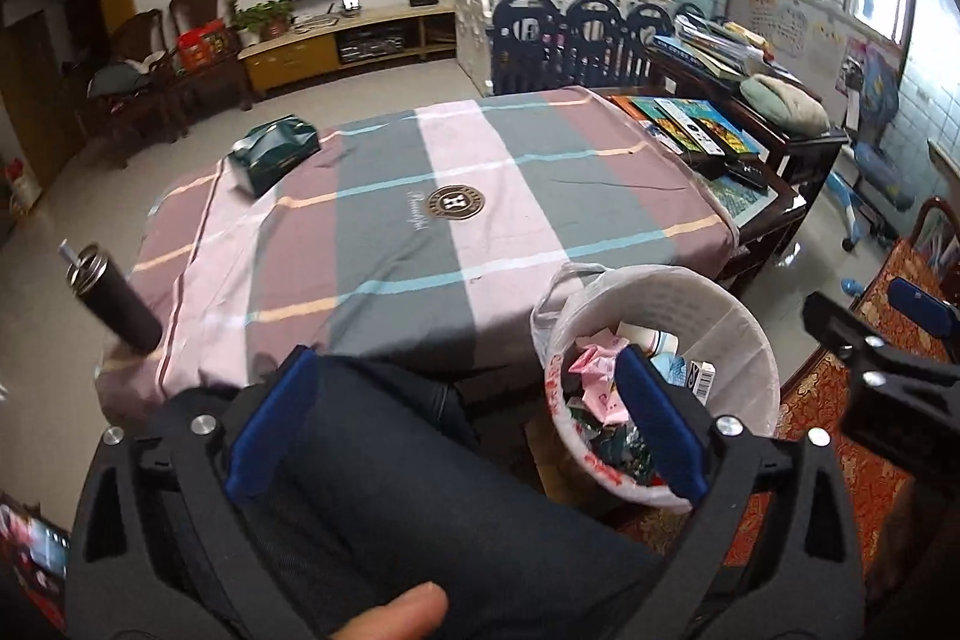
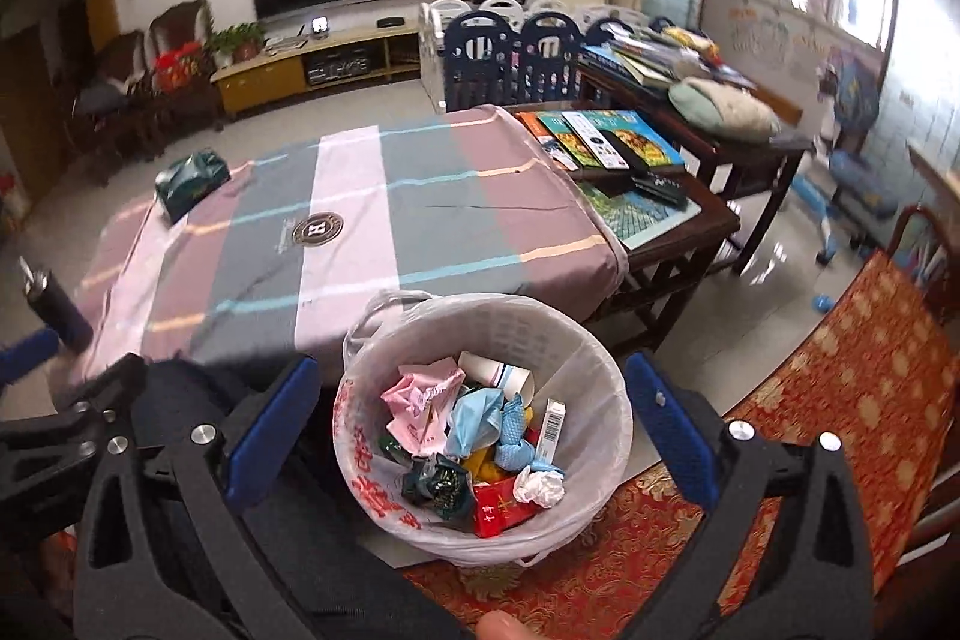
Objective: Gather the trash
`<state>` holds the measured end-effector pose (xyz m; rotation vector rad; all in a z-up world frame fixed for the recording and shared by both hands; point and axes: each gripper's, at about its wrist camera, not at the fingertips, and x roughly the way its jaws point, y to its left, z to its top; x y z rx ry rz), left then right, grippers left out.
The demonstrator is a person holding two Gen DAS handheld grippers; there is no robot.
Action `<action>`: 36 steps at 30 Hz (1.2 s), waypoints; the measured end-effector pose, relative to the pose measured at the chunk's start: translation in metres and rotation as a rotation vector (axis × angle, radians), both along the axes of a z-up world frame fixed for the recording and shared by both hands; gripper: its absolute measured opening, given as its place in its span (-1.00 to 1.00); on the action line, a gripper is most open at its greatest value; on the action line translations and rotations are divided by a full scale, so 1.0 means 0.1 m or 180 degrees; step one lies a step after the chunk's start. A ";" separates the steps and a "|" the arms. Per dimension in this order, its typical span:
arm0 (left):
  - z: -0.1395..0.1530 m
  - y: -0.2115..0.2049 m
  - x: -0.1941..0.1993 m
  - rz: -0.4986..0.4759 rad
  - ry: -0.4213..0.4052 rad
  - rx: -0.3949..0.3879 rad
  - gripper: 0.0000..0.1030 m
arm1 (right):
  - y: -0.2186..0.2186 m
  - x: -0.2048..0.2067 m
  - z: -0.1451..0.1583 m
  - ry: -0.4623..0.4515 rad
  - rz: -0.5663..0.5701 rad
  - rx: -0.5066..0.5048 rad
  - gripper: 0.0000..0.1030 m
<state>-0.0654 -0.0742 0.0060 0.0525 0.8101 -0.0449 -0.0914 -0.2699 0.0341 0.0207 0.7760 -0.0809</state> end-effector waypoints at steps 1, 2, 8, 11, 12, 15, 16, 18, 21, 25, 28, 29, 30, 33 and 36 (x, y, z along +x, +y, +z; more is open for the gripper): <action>0.00 0.03 -0.02 0.0004 0.0032 0.0016 0.93 | 0.05 -0.02 -0.01 -0.0002 0.0011 -0.0040 0.93; 0.02 0.05 -0.04 0.0046 0.0081 0.0061 0.93 | 0.08 -0.03 -0.02 0.0014 0.0017 -0.0047 0.93; 0.14 0.16 -0.09 0.0106 -0.0018 0.0005 0.93 | 0.23 0.02 -0.06 0.0158 0.0028 -0.0092 0.93; 0.13 0.16 -0.09 0.0120 0.0001 0.0001 0.93 | 0.23 0.01 -0.06 0.0150 0.0050 -0.0078 0.93; 0.12 0.14 -0.08 0.0112 0.0009 0.0002 0.93 | 0.23 0.01 -0.06 0.0150 0.0048 -0.0074 0.93; 0.10 0.10 -0.09 0.0078 0.0027 0.0025 0.93 | 0.22 0.00 -0.06 0.0156 0.0036 -0.0041 0.93; 0.09 0.09 -0.08 0.0066 0.0035 0.0028 0.93 | 0.21 0.00 -0.06 0.0159 0.0036 -0.0031 0.93; 0.05 0.08 -0.07 0.0065 0.0067 0.0042 0.93 | 0.20 0.00 -0.07 0.0167 0.0054 -0.0013 0.93; 0.01 0.07 -0.05 0.0077 0.0100 0.0051 0.93 | 0.20 0.00 -0.06 0.0158 0.0064 -0.0014 0.93; 0.00 0.08 -0.05 0.0083 0.0107 0.0054 0.93 | 0.20 -0.01 -0.03 0.0124 0.0073 -0.0021 0.93; -0.01 0.08 -0.05 0.0071 0.0121 0.0062 0.93 | 0.22 -0.01 -0.01 0.0082 0.0125 -0.0036 0.93; -0.02 0.08 -0.04 0.0071 0.0125 0.0064 0.93 | 0.23 -0.02 0.00 0.0067 0.0138 -0.0052 0.93; -0.02 0.08 -0.04 0.0073 0.0123 0.0060 0.93 | 0.24 -0.03 0.01 0.0052 0.0150 -0.0070 0.93; -0.01 0.09 -0.05 0.0093 0.0101 0.0041 0.93 | 0.25 -0.03 0.00 0.0057 0.0169 -0.0113 0.93; 0.00 0.11 -0.05 0.0118 0.0089 0.0024 0.93 | 0.23 -0.01 -0.02 0.0102 0.0163 -0.0067 0.93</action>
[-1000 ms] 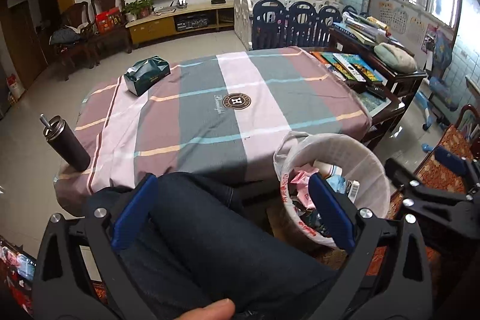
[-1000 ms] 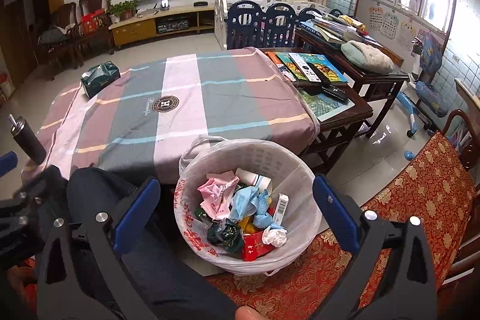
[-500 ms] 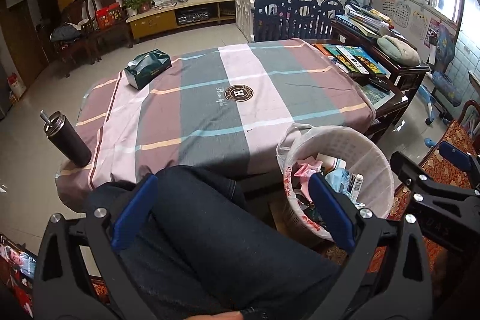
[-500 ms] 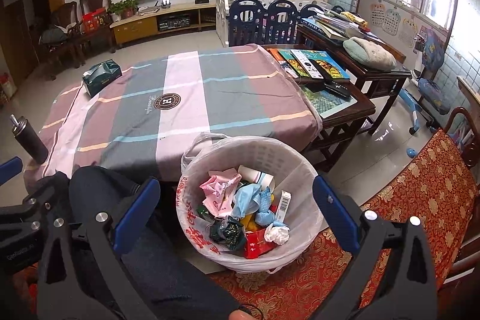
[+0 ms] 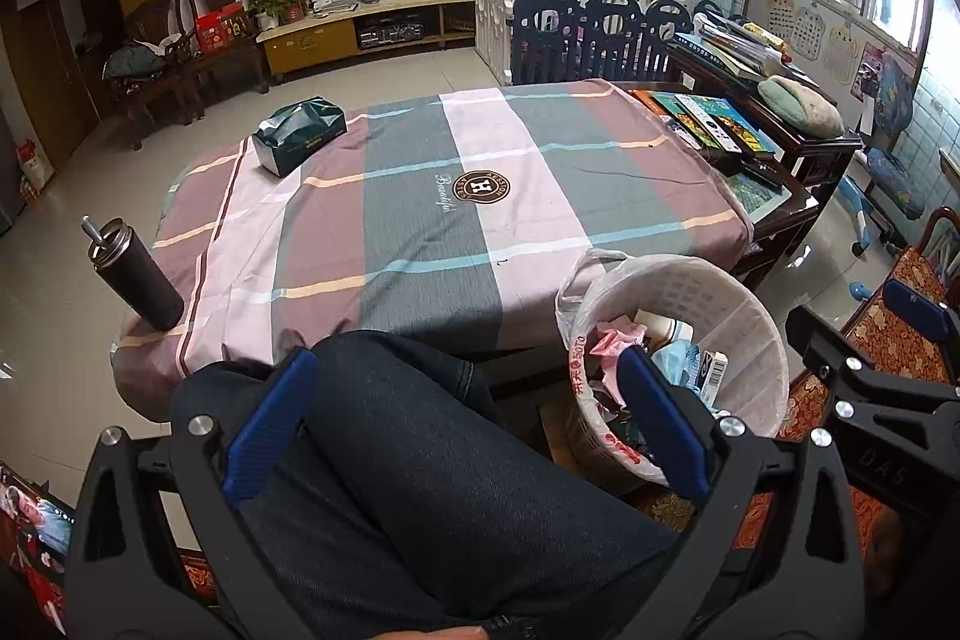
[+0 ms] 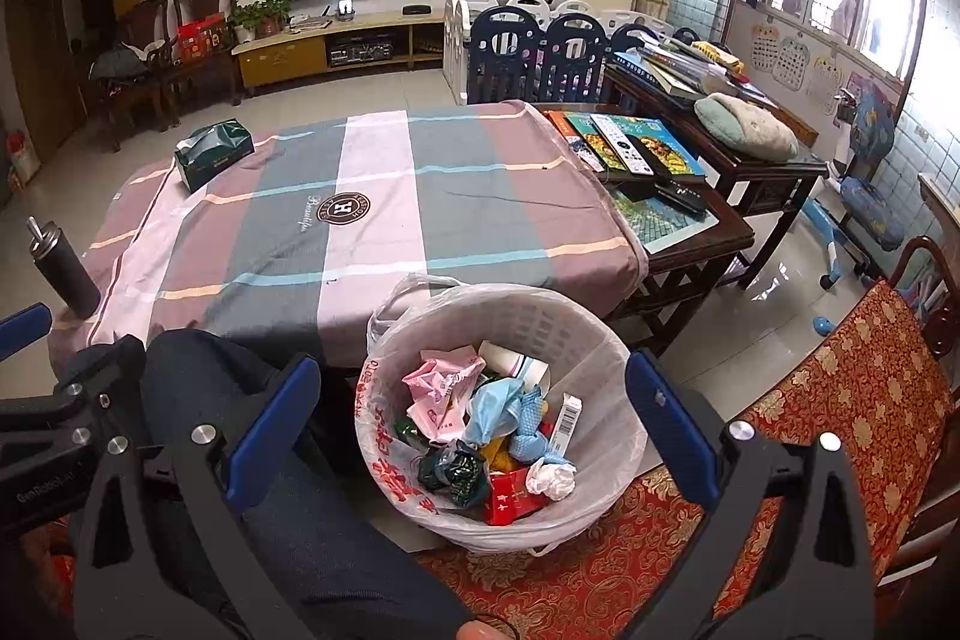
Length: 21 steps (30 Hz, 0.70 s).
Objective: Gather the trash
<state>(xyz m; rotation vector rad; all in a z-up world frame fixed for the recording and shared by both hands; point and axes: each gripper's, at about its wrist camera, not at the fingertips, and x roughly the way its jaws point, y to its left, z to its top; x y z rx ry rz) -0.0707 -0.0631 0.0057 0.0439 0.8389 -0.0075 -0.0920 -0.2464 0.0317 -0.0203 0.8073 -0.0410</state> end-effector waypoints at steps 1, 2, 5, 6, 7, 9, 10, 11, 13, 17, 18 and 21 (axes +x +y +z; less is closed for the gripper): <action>0.00 0.00 0.00 0.0006 0.0002 0.0000 0.93 | -0.01 0.00 -0.01 0.0008 -0.0005 0.0005 0.93; 0.00 0.00 0.01 0.0013 0.0006 -0.0002 0.93 | -0.01 0.01 0.00 0.0011 -0.0006 0.0005 0.93; 0.00 0.01 0.01 0.0023 0.0010 -0.0005 0.93 | -0.01 0.01 0.00 0.0009 -0.0002 -0.0003 0.93; 0.00 0.01 0.01 0.0027 0.0011 -0.0003 0.93 | -0.01 0.01 0.00 0.0008 -0.0004 0.0005 0.93; 0.00 0.01 0.01 0.0031 0.0014 -0.0001 0.93 | -0.01 0.01 0.00 0.0005 -0.0003 0.0007 0.93; -0.01 0.01 0.02 0.0030 0.0020 0.0001 0.93 | -0.01 0.01 -0.01 0.0011 -0.0010 0.0006 0.93; -0.02 0.01 0.03 0.0029 0.0024 0.0001 0.93 | -0.01 0.02 -0.01 0.0017 -0.0016 0.0008 0.93; -0.02 0.02 0.03 0.0029 0.0031 -0.0001 0.93 | -0.02 0.02 -0.01 0.0027 -0.0023 0.0012 0.93; -0.03 0.02 0.03 0.0032 0.0040 -0.0002 0.93 | -0.03 0.04 -0.02 0.0050 -0.0037 0.0021 0.93; 0.02 0.02 0.00 0.0032 0.0000 -0.0020 0.93 | -0.03 0.03 -0.01 0.0043 -0.0034 0.0012 0.93; 0.03 0.03 -0.01 0.0030 -0.0010 -0.0022 0.93 | -0.03 0.04 -0.01 0.0042 -0.0031 0.0008 0.93; 0.03 0.03 0.00 0.0030 -0.0011 -0.0020 0.93 | -0.02 0.04 -0.01 0.0031 -0.0017 -0.0005 0.93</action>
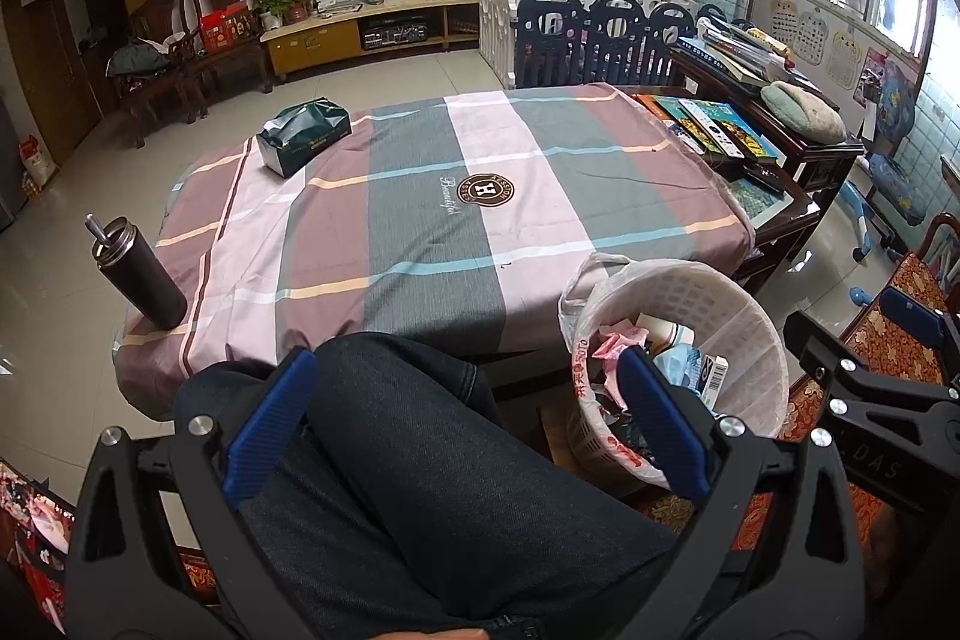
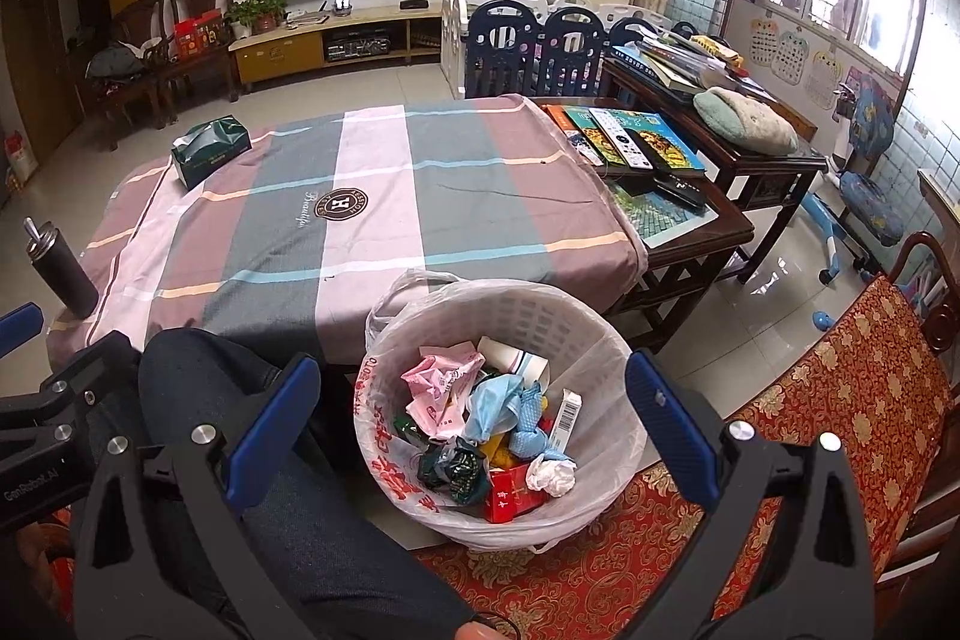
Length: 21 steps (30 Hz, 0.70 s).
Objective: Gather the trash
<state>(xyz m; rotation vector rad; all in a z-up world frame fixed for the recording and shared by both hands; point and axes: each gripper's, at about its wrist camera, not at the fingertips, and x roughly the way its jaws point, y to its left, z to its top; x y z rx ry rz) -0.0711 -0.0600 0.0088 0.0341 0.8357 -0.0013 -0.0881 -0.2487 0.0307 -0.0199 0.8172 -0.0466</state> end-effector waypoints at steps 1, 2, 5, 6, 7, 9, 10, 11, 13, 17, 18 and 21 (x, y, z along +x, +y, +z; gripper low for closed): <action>0.00 0.00 0.00 0.0003 0.0005 -0.0004 0.93 | 0.00 0.00 0.00 -0.0001 0.0001 -0.0003 0.93; 0.01 0.00 0.00 0.0006 0.0010 -0.0006 0.93 | 0.00 0.00 0.00 0.0001 -0.0002 0.0000 0.93; 0.01 0.00 -0.01 0.0012 0.0020 -0.0014 0.93 | 0.00 0.00 -0.01 0.0010 -0.0014 0.0006 0.93; 0.02 0.00 -0.01 0.0015 0.0023 -0.0015 0.93 | 0.00 0.00 -0.01 0.0017 -0.0020 0.0007 0.93; 0.02 0.01 -0.01 0.0016 0.0027 -0.0016 0.93 | 0.00 0.00 -0.01 0.0024 -0.0022 0.0011 0.93; 0.02 0.01 0.00 0.0017 0.0034 -0.0017 0.93 | 0.00 0.01 -0.02 0.0033 -0.0024 0.0014 0.93; 0.02 0.01 0.00 0.0018 0.0032 -0.0017 0.93 | 0.00 0.01 -0.02 0.0036 -0.0024 0.0015 0.93; 0.02 0.01 0.00 0.0017 0.0033 -0.0019 0.93 | 0.00 0.01 -0.02 0.0041 -0.0025 0.0017 0.93; 0.02 0.01 -0.01 0.0009 0.0029 -0.0020 0.93 | -0.01 0.01 -0.02 0.0044 -0.0026 0.0020 0.93; 0.00 0.00 0.00 -0.0005 0.0030 -0.0022 0.93 | -0.01 0.01 -0.04 0.0056 -0.0025 0.0025 0.93; 0.00 0.00 0.00 -0.0007 0.0025 -0.0026 0.93 | -0.01 0.01 -0.04 0.0056 -0.0027 0.0022 0.93; 0.04 0.02 -0.02 0.0026 -0.0088 -0.0041 0.93 | -0.01 0.01 -0.04 0.0061 -0.0027 0.0025 0.93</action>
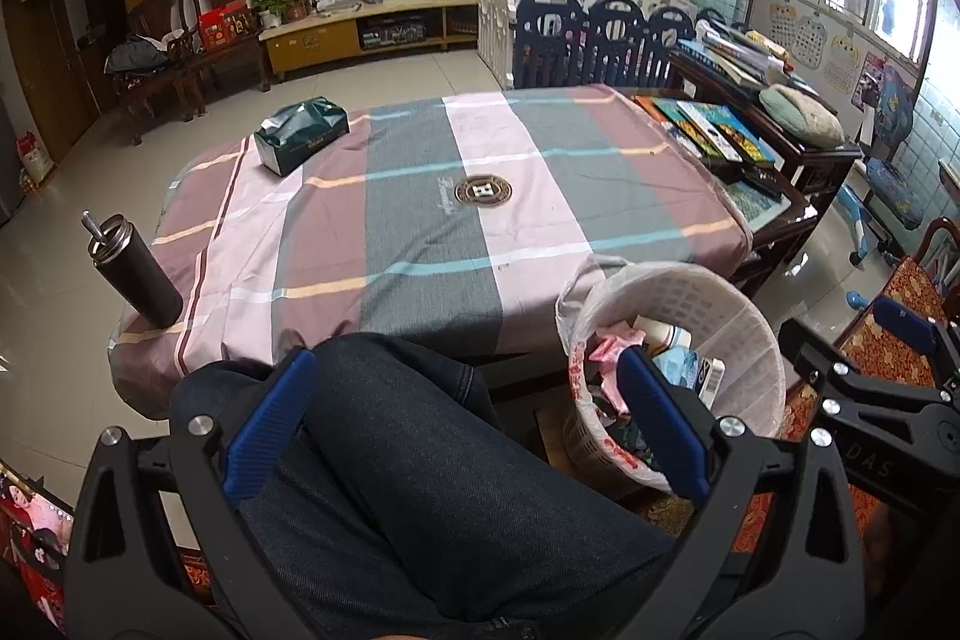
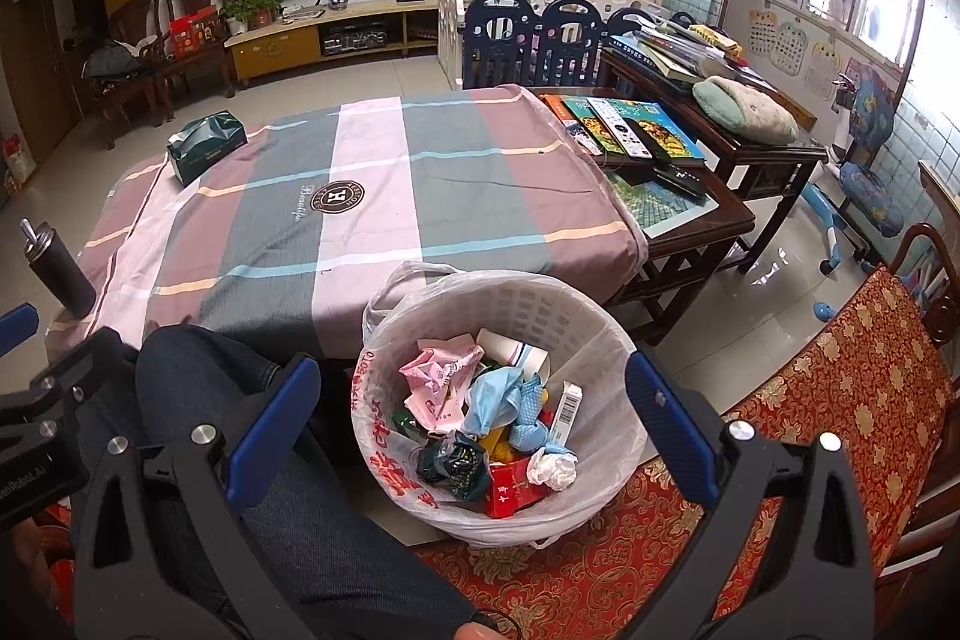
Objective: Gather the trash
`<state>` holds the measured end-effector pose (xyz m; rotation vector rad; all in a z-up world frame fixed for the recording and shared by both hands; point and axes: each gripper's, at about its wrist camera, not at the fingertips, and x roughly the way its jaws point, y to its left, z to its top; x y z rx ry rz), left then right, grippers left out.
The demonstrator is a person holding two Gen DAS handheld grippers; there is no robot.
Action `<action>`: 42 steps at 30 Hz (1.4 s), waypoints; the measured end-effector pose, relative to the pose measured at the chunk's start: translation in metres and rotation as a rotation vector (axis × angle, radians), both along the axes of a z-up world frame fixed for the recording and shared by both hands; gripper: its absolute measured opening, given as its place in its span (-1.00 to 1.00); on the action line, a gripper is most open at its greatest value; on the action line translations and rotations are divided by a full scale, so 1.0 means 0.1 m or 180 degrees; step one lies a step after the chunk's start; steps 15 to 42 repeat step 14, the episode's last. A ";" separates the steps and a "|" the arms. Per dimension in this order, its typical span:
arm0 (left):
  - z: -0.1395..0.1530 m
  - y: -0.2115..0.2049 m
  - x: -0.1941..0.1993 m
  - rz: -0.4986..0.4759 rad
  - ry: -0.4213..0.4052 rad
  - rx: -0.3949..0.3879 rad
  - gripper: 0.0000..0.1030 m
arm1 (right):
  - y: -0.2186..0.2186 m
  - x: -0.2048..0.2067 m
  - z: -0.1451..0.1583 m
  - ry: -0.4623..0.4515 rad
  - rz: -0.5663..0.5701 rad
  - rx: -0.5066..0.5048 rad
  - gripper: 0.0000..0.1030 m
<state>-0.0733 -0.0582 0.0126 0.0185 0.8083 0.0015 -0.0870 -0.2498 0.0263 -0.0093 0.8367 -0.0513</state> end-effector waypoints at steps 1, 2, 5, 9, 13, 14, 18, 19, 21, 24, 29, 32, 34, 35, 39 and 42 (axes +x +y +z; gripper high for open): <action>0.02 0.01 -0.02 0.0023 -0.0084 0.0023 0.93 | 0.00 0.00 0.00 0.0001 0.0001 -0.0003 0.93; 0.05 0.01 -0.04 0.0046 -0.0176 0.0071 0.93 | 0.00 0.00 0.00 -0.0004 -0.0002 -0.0005 0.93; 0.11 0.00 -0.06 0.0074 -0.0302 0.0131 0.93 | 0.00 0.00 0.00 0.0001 -0.0003 0.0009 0.93; 0.10 -0.02 -0.04 -0.0028 -0.0222 0.0043 0.93 | -0.01 0.00 -0.01 -0.0014 -0.0014 0.0003 0.93; 0.06 -0.02 -0.01 0.0015 -0.0179 0.0112 0.93 | -0.07 -0.03 0.05 -0.0155 -0.0076 0.0064 0.93; 0.05 -0.01 0.00 0.0026 -0.0163 0.0107 0.93 | -0.11 -0.05 0.11 -0.0254 -0.0073 0.0140 0.93; 0.05 -0.01 0.00 0.0026 -0.0163 0.0107 0.93 | -0.11 -0.05 0.11 -0.0254 -0.0073 0.0140 0.93; 0.05 -0.01 0.00 0.0026 -0.0163 0.0107 0.93 | -0.11 -0.05 0.11 -0.0254 -0.0073 0.0140 0.93; 0.05 -0.01 0.00 0.0026 -0.0163 0.0107 0.93 | -0.11 -0.05 0.11 -0.0254 -0.0073 0.0140 0.93; 0.05 -0.01 0.00 0.0026 -0.0163 0.0107 0.93 | -0.11 -0.05 0.11 -0.0254 -0.0073 0.0140 0.93; 0.05 -0.01 0.00 0.0026 -0.0163 0.0107 0.93 | -0.11 -0.05 0.11 -0.0254 -0.0073 0.0140 0.93; 0.05 -0.01 0.00 0.0026 -0.0163 0.0107 0.93 | -0.11 -0.05 0.11 -0.0254 -0.0073 0.0140 0.93; 0.05 -0.01 0.00 0.0026 -0.0163 0.0107 0.93 | -0.11 -0.05 0.11 -0.0254 -0.0073 0.0140 0.93; 0.05 -0.01 0.00 0.0026 -0.0163 0.0107 0.93 | -0.11 -0.05 0.11 -0.0254 -0.0073 0.0140 0.93; 0.05 -0.01 0.00 0.0026 -0.0163 0.0107 0.93 | -0.11 -0.05 0.11 -0.0254 -0.0073 0.0140 0.93; 0.05 -0.01 0.00 0.0026 -0.0163 0.0107 0.93 | -0.11 -0.05 0.11 -0.0254 -0.0073 0.0140 0.93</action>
